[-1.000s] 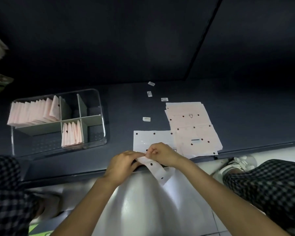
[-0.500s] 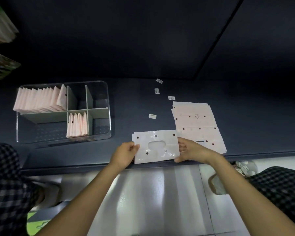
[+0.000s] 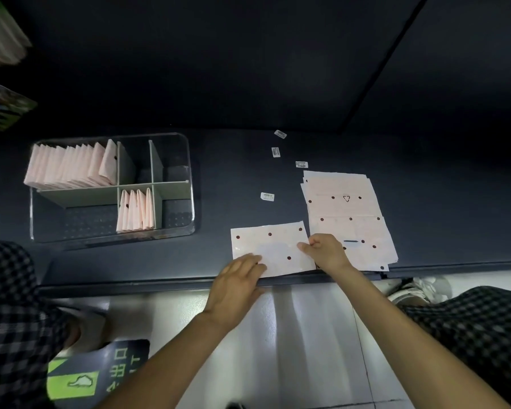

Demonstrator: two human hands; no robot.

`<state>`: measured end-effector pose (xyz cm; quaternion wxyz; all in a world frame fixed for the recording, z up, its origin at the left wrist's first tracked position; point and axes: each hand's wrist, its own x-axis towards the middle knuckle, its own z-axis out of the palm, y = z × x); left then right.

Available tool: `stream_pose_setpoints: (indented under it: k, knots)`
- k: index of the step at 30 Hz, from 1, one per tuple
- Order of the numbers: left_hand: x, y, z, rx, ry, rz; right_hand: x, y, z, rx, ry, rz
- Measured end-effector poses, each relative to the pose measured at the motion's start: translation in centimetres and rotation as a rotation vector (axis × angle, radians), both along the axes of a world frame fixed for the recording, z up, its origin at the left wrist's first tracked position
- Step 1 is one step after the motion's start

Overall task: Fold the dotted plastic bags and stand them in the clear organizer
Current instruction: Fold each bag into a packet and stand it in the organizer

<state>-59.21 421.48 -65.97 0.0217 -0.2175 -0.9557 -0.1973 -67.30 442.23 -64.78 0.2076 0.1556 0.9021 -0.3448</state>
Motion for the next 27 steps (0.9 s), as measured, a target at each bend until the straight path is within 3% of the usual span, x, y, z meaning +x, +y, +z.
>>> stream_pose_setpoints:
  k: [4,6,8,11,14,21,24,27]
  knots:
    - [-0.5,-1.2,-0.2,0.034,-0.033,-0.025,1.2,0.0,0.3,0.121,0.082,0.026]
    - [-0.6,-1.3,-0.2,0.079,-0.040,-0.024,2.4,-0.1,0.4,0.319,0.340,0.133]
    - [-0.7,-1.3,-0.4,0.115,-0.035,-0.017,3.7,-0.7,0.5,0.373,0.650,0.303]
    - [-0.7,-1.2,-0.6,0.111,-0.002,-0.026,5.5,-2.2,-0.4,0.399,0.836,0.678]
    - [-0.9,-1.2,-0.6,0.082,0.040,-0.037,7.2,-3.0,-1.8,0.466,0.822,0.896]
    - [-1.5,-1.2,-1.2,0.055,0.128,-0.050,6.5,1.2,-1.6,0.440,0.766,0.783]
    - [-2.0,-1.2,-0.9,0.068,0.000,-0.004,4.9,1.7,-1.1,0.308,0.628,0.681]
    - [-3.2,-1.3,-0.4,0.140,-0.235,0.137,2.6,1.5,-0.7,0.098,0.388,0.439]
